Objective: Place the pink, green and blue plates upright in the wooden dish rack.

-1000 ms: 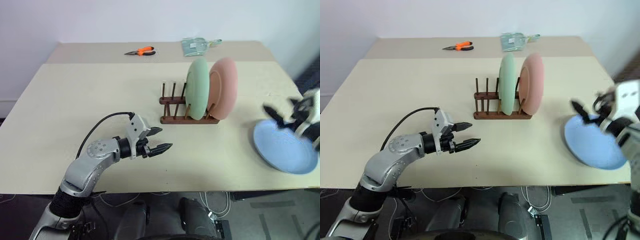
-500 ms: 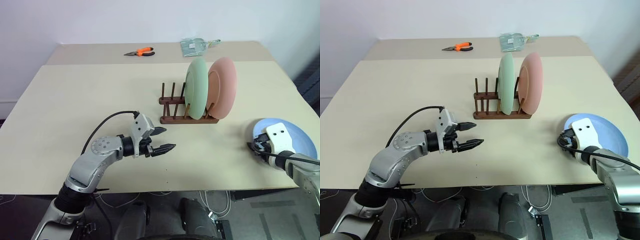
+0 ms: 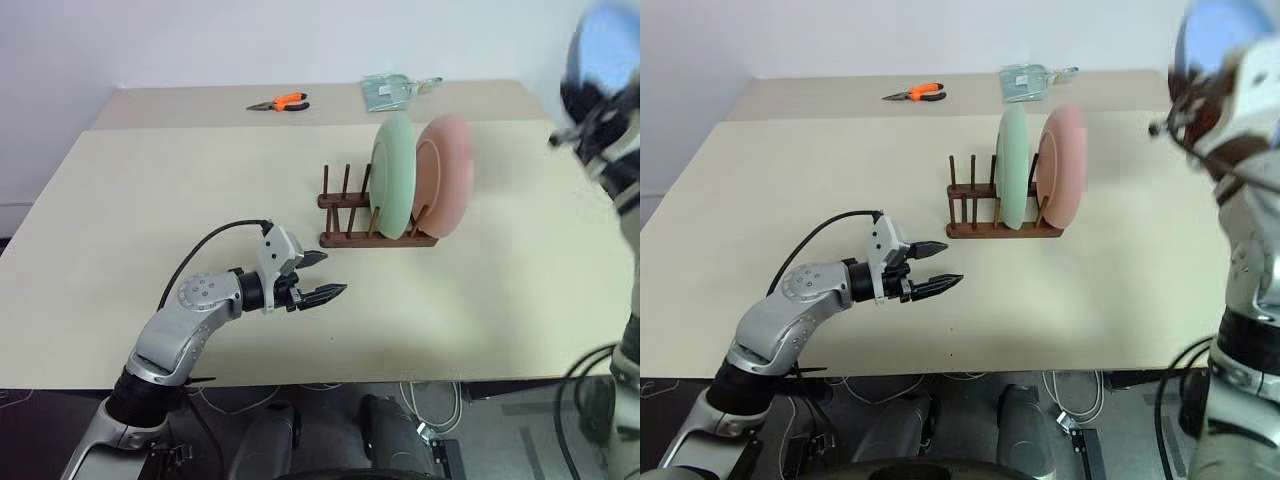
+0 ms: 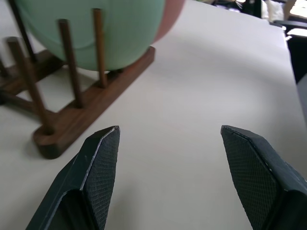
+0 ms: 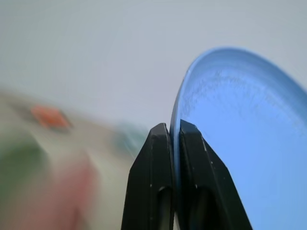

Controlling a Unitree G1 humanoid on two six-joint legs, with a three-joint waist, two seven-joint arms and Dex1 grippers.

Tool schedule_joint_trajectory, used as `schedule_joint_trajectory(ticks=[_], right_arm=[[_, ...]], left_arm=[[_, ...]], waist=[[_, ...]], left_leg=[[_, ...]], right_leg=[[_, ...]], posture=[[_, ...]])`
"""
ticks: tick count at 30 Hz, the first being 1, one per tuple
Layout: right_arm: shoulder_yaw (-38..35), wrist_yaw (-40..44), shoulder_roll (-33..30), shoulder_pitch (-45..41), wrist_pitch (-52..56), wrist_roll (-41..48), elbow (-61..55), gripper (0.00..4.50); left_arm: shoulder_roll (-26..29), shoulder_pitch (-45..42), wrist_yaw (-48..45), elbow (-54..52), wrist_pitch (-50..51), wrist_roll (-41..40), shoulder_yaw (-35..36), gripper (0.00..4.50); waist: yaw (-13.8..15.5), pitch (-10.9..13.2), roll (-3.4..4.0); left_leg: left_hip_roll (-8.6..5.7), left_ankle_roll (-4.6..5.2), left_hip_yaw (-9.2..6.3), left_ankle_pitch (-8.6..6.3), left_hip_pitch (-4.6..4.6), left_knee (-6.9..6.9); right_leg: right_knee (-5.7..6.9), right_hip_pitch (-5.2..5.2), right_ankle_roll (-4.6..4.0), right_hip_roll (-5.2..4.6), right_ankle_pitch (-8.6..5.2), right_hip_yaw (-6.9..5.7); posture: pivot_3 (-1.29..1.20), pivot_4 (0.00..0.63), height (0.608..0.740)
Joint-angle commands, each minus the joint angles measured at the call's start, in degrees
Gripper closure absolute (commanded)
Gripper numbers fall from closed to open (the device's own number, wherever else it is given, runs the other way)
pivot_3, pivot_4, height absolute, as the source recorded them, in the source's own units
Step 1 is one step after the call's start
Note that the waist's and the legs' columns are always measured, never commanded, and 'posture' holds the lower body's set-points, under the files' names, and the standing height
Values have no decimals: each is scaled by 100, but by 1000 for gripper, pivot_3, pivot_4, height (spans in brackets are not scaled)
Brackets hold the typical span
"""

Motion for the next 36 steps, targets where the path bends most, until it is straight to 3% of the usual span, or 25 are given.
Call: schedule_joint_trajectory(ticks=[1, 7, 13, 24, 29, 32, 35, 36], right_arm=[[-123, -146, 569, -700, 772, 1956, -496, 4483], [529, -2330, 2647, -1607, 1219, 4154, -239, 4483], [965, -3824, 3512, -1424, 1150, 4541, 357, 4483], [1094, -4718, 3921, -930, 916, 4698, 663, 4483], [1128, -4755, 3902, -914, 782, 4482, 876, 4483], [1182, -4439, 3691, -1020, 622, 4018, 1007, 3487], [1583, -3640, 3085, -1171, 448, 3102, 769, 2092], [1795, -3254, 2784, -1204, 334, 2698, 598, 2092]], left_arm=[[-20, -45, 125, 47, -244, 83, 273, 1037], [144, -135, 536, 885, -875, 444, 988, 1037], [309, 41, 519, 1006, -1117, 507, 1320, 1037], [339, 174, 570, 889, -1001, 453, 1447, 1037], [324, 120, 579, 882, -975, 436, 1427, 1037], [331, 128, 571, 860, -968, 428, 1412, 1037], [334, 143, 575, 831, -950, 427, 1405, 1037], [332, 150, 579, 815, -938, 428, 1403, 1037]], waist=[[15, 1, 1], [-20, 2, 8], [4, 1, 8], [-136, -1, 9], [-149, -2, 9], [-144, -3, 8], [-134, -2, 8], [-135, -2, 8]], left_leg=[[-4, 0, 0, 0, -3, 1], [-3, 0, -15, 0, 0, -1], [-12, -4, -5, 2, -5, -6], [-8, -9, 4, 7, 4, -34], [-6, -20, 4, 15, 7, -55], [-6, -20, 5, 16, 7, -57], [-7, -21, 7, 16, 4, -56], [-7, -21, 9, 16, 3, -55]], right_leg=[[-1, -1, -2, -3, 0, 1], [9, -15, -11, -3, 4, 9], [11, -23, 3, -5, 13, 10], [19, -35, 9, 0, 17, 10], [20, -48, 9, 2, 17, 12], [20, -49, 8, 2, 17, 12], [18, -48, 8, 2, 17, 12], [17, -48, 8, 2, 17, 13]], posture=[[0, 150, 740], [0, 150, 740], [0, 150, 740], [0, 150, 740], [0, 150, 740], [0, 150, 740], [0, 150, 740], [0, 150, 740]])
